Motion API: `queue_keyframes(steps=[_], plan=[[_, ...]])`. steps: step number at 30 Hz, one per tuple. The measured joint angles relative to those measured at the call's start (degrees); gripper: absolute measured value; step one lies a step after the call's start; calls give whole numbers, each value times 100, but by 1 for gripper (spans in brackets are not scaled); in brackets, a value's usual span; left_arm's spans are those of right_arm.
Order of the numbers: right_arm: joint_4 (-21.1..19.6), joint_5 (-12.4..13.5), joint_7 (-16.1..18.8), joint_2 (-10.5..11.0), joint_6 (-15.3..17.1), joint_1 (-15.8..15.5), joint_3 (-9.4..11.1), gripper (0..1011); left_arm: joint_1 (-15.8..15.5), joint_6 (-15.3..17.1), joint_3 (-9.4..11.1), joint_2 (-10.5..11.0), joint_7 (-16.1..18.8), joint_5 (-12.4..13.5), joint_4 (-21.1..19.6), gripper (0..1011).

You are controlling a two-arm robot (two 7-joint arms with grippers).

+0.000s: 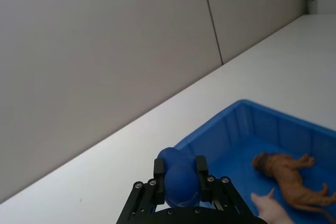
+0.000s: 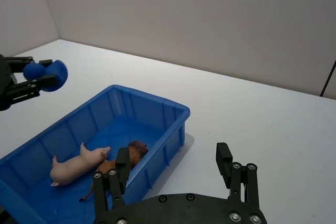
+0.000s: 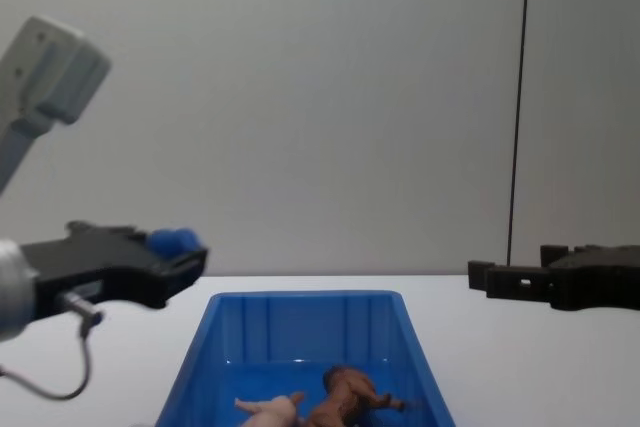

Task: Pick up the two dolls from the table and place them into the box.

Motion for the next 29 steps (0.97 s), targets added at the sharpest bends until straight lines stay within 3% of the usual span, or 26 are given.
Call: queue_keyframes(steps=[2, 13, 23, 29], plan=[[0, 0, 0, 0, 0, 0, 0, 1001, -132, -67, 44, -118, -128, 62, 97, 363], [0, 0, 0, 0, 0, 0, 0, 1001, -808, -412, 346, -792, -741, 314, 812, 716], [0, 0, 0, 0, 0, 0, 0, 1001, -983, -615, 440, -975, -932, 386, 1005, 997], [0, 0, 0, 0, 0, 0, 0, 1001, -974, -722, 444, -969, -950, 404, 961, 1003]])
